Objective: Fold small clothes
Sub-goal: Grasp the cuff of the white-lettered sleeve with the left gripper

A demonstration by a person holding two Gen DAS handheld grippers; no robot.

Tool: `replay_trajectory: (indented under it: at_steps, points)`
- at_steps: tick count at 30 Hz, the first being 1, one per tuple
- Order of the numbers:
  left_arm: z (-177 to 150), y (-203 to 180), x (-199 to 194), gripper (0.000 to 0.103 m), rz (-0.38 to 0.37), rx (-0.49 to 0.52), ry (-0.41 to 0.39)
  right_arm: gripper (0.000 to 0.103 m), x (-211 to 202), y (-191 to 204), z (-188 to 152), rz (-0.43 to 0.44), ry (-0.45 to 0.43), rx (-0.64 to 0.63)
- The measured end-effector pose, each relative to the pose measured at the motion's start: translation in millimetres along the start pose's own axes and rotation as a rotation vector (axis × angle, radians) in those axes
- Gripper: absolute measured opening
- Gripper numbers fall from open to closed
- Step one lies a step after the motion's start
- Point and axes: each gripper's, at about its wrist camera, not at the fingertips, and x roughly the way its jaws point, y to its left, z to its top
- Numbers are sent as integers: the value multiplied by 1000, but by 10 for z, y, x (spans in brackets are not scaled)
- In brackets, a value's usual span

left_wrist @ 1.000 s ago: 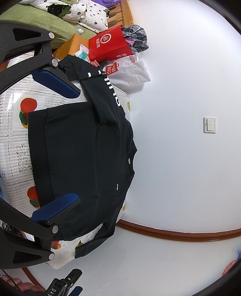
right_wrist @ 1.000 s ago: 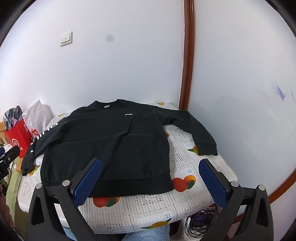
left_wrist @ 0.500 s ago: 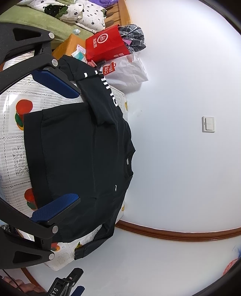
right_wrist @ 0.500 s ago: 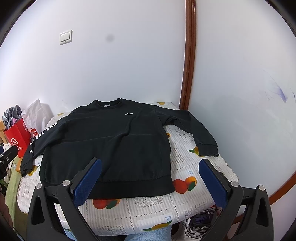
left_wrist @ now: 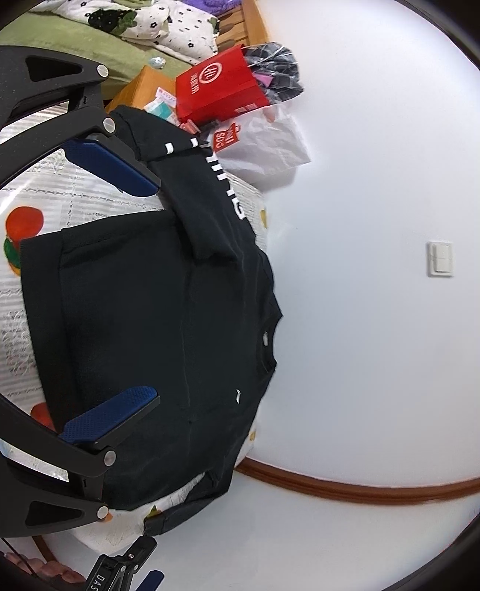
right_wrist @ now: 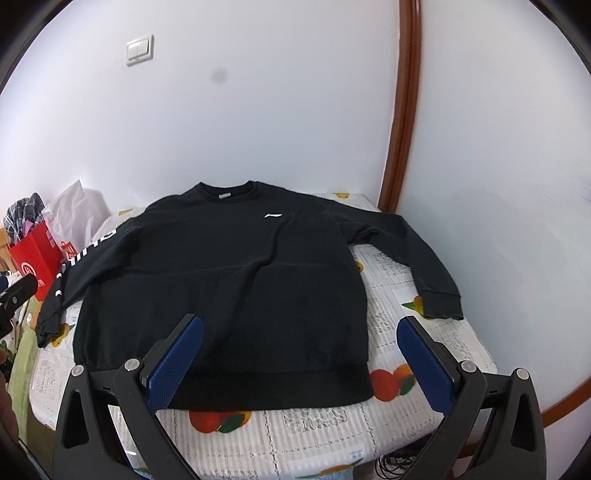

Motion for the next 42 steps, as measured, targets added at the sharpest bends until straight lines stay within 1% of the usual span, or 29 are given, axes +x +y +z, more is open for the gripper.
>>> replay_trajectory:
  at_steps: [4,8,11,15,16,17,19,22,24,26,27,28,30,31,32,33,36,37,40,41,42]
  points:
    - [-32,187,407,103,16,-12,75,103,317,61,16,19,36,-8]
    - [-140,480,838,101,82,-28,152,103,632,129,17,6,69,-20]
    - [-254,787,1174,95,131,-57,220,103,866,211,20,18,87,-20]
    - [-391,1155,1487,87,180,-115,278,103,1105,342,12,38,113,-18]
    - [-417,1235,1566,86,199,-123,289,103,1169,400,4,48,126,-27]
    - [-437,1283,1618,82,213,-126,295,103,1205,439,-3,56,133,-37]
    - [-469,1387,1724,80,239,-135,303,103,1262,547,-24,66,140,-70]
    - [-501,1498,1864,77,283,-137,309,103,1308,683,-49,50,145,-124]
    - [-520,1499,1917,68,319,-96,293,103,1332,731,-65,32,146,-154]
    - [-519,1475,1936,65,341,-49,280,103,1363,743,-84,22,155,-161]
    - [-508,1512,1963,57,344,-45,276,103,1372,731,-89,19,161,-160]
    - [-500,1530,1968,50,364,-42,275,103,1396,722,-97,18,167,-154]
    - [-474,1589,1957,21,419,-38,282,103,1433,700,-110,18,174,-147]
    - [-455,1637,1940,20,420,-46,285,103,1452,684,-120,15,178,-144]
    - [-441,1677,1921,18,397,-65,287,103,1461,669,-127,13,182,-142]
    - [-420,1729,1891,14,376,-91,287,103,1475,656,-127,11,185,-142]
    - [-317,1714,1735,11,341,-99,249,103,1470,603,-131,15,174,-151]
    - [-273,1693,1687,11,315,-104,241,102,1461,582,-130,18,169,-153]
    - [-93,1574,1550,11,144,-143,219,103,1461,523,-102,32,161,-144]
    - [-5,1491,1493,11,94,-146,205,103,1461,503,-90,35,158,-142]
    - [48,1423,1459,11,65,-144,196,103,1458,475,-74,37,152,-139]
